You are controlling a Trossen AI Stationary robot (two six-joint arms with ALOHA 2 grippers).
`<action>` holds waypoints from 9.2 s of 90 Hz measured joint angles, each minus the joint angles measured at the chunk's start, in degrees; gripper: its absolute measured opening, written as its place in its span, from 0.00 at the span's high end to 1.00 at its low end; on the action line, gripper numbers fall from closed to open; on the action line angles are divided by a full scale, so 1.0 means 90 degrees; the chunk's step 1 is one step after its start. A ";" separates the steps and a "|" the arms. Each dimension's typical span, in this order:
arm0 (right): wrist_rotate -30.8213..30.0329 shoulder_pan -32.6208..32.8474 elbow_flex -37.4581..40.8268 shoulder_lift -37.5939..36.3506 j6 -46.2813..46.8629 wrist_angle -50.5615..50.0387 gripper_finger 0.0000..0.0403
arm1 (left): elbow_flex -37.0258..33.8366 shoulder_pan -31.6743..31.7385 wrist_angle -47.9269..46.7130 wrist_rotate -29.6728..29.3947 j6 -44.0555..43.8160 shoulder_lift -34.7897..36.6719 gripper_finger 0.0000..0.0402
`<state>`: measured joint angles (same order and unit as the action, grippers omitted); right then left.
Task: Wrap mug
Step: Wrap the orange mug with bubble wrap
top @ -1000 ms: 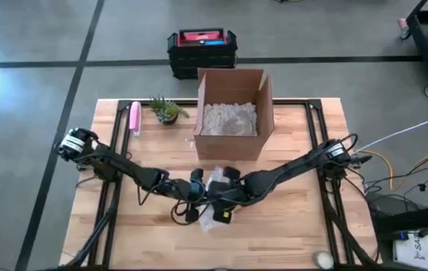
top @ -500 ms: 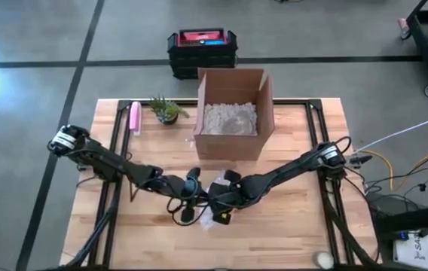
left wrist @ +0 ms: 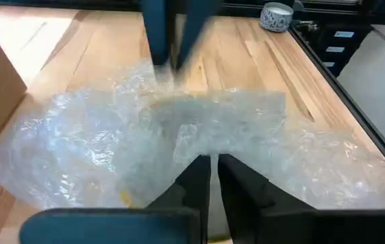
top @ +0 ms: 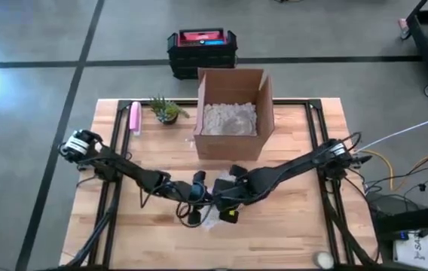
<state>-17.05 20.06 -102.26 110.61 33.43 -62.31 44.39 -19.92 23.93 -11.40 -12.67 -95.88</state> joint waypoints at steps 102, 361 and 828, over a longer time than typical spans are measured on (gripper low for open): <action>-0.0578 0.0257 0.1494 -0.0400 0.0321 0.1832 0.98 | -0.0024 0.0007 0.0050 0.0002 -0.0010 0.0085 0.95; -0.0266 0.0050 0.0251 0.0067 -0.0407 0.0923 0.98 | 0.0942 -0.0160 -0.1331 0.0512 0.0641 -0.0218 0.95; -0.0822 0.0949 0.0602 0.0307 0.1182 0.1012 0.98 | 0.1260 0.0080 -0.0599 0.1008 0.0114 -0.0891 0.95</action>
<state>-24.45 28.60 -96.84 113.37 44.07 -53.20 55.72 -19.20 18.54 -2.33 -11.64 -103.90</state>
